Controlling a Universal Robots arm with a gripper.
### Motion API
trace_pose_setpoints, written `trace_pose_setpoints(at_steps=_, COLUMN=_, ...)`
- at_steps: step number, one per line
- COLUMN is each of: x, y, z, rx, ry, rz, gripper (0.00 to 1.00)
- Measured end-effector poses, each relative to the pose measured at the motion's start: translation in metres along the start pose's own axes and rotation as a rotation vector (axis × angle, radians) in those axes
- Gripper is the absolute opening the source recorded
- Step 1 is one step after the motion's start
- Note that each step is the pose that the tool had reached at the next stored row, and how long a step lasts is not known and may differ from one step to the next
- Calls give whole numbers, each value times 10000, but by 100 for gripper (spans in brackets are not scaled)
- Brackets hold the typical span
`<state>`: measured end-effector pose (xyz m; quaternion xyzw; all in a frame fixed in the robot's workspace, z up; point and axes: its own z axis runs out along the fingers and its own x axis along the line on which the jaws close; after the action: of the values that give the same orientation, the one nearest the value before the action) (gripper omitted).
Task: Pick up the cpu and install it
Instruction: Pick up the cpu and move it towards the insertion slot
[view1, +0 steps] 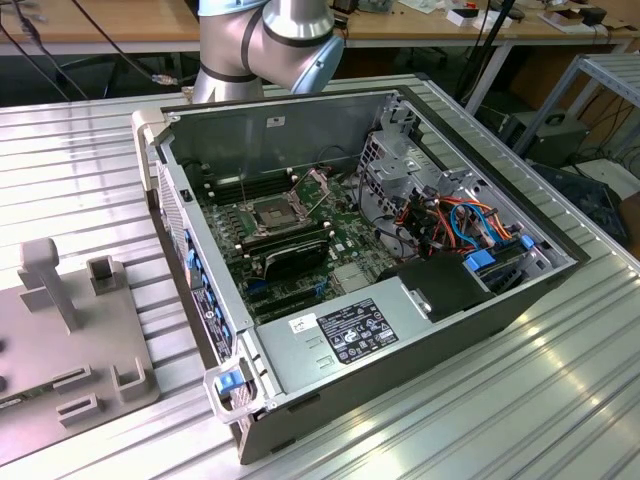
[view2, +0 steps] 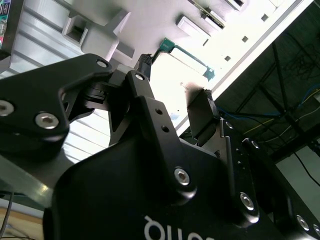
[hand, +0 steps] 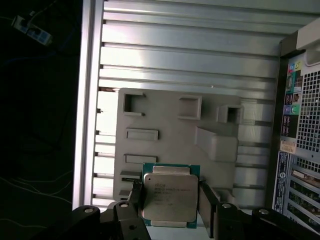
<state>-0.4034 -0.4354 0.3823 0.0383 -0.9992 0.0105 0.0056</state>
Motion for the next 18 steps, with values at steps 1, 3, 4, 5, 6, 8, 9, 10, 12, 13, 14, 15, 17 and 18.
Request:
trace_pose_setpoints(at_steps=1, x=-7, y=0, z=0, rx=0, ry=1, rz=-1, gripper=55)
trace_pose_setpoints(at_steps=3, x=-19, y=-2, z=-1, rx=1, ry=1, rz=0, gripper=55)
trace_pose_setpoints(at_steps=4, x=-25, y=-2, z=0, rx=0, ry=0, rz=0, gripper=55)
trace_pose_setpoints(at_steps=5, x=-31, y=-2, z=-1, rx=1, ry=1, rz=0, gripper=55)
trace_pose_setpoints(at_steps=6, x=-38, y=-3, z=0, rx=1, ry=0, rz=-1, gripper=55)
trace_pose_setpoints(at_steps=8, x=-59, y=-4, z=-1, rx=0, ry=0, rz=1, gripper=55)
trace_pose_setpoints(at_steps=9, x=-66, y=-5, z=-1, rx=1, ry=1, rz=0, gripper=55)
trace_pose_setpoints(at_steps=10, x=-73, y=-6, z=-1, rx=1, ry=1, rz=0, gripper=55)
trace_pose_setpoints(at_steps=12, x=-88, y=-7, z=-1, rx=0, ry=1, rz=0, gripper=55)
trace_pose_setpoints(at_steps=13, x=-95, y=-8, z=-1, rx=1, ry=1, rz=0, gripper=55)
trace_pose_setpoints(at_steps=14, x=-104, y=-8, z=-2, rx=1, ry=1, rz=-1, gripper=55)
trace_pose_setpoints(at_steps=15, x=-112, y=-8, z=-2, rx=1, ry=1, rz=0, gripper=55)
trace_pose_setpoints(at_steps=17, x=-133, y=-10, z=-1, rx=0, ry=0, rz=0, gripper=55)
trace_pose_setpoints(at_steps=18, x=-138, y=-10, z=-2, rx=0, ry=1, rz=0, gripper=55)
